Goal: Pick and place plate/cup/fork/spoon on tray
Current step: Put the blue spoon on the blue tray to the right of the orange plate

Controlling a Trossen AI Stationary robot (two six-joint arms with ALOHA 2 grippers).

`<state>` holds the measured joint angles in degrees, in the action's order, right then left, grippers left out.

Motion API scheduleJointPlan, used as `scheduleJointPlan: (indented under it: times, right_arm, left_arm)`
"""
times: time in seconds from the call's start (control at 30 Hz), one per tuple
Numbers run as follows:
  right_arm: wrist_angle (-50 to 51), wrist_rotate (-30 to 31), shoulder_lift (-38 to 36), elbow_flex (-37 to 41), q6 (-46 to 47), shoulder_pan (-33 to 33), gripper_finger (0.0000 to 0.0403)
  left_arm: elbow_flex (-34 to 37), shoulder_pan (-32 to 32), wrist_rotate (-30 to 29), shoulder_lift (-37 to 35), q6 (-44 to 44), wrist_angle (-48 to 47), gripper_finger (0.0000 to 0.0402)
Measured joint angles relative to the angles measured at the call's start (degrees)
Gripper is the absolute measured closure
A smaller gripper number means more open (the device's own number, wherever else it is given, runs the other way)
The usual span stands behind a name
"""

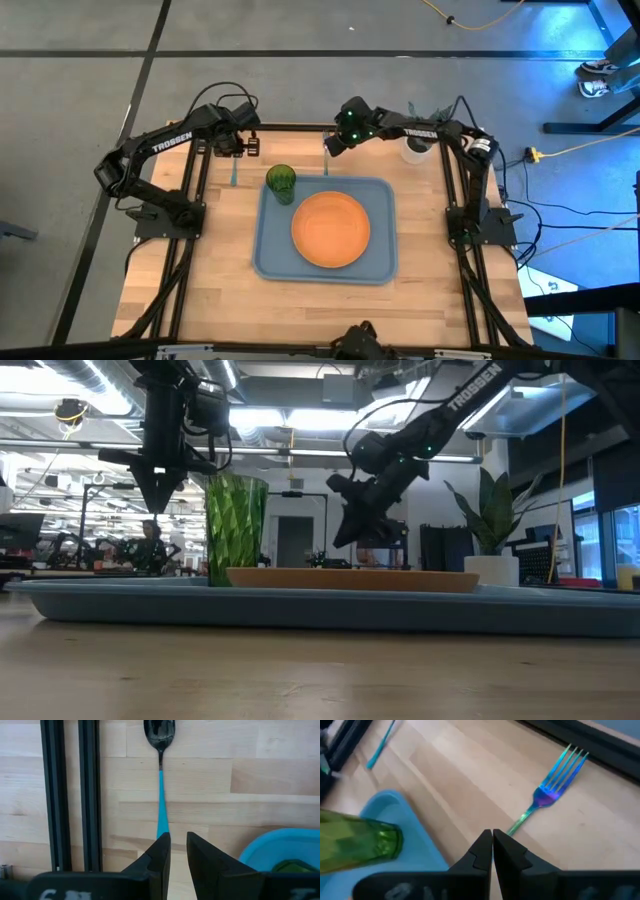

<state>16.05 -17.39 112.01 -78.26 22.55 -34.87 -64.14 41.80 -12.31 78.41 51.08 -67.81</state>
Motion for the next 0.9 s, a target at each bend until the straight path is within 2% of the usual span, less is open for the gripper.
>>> scheduleJointPlan:
  times: [0.2,0.43,0.57,0.73,0.9]
  right_arm:
    - [0.1,-4.2,0.1,0.0,-14.9,-0.5,0.0382]
    - [2.2,-7.7,0.1,0.0,-21.1,1.3,0.0392]
    - [4.3,-7.8,0.1,0.0,-23.8,2.1,0.0398]
    - [5.1,-7.7,0.1,-0.3,-32.2,2.3,0.04]
    - [11.5,-5.6,0.1,-4.9,-38.6,2.3,0.0401]
  left_arm:
    - [0.0,0.0,-0.1,0.0,-0.2,0.0,0.0345]
    - [0.0,0.0,-0.2,0.0,-0.2,0.0,0.0345]
    - [0.0,0.0,-0.2,0.0,-0.2,0.0,0.0345]
    - [0.0,0.0,-0.2,0.0,-0.2,0.0,0.0345]
    - [0.0,0.0,-0.2,0.0,-0.2,0.0,0.0345]
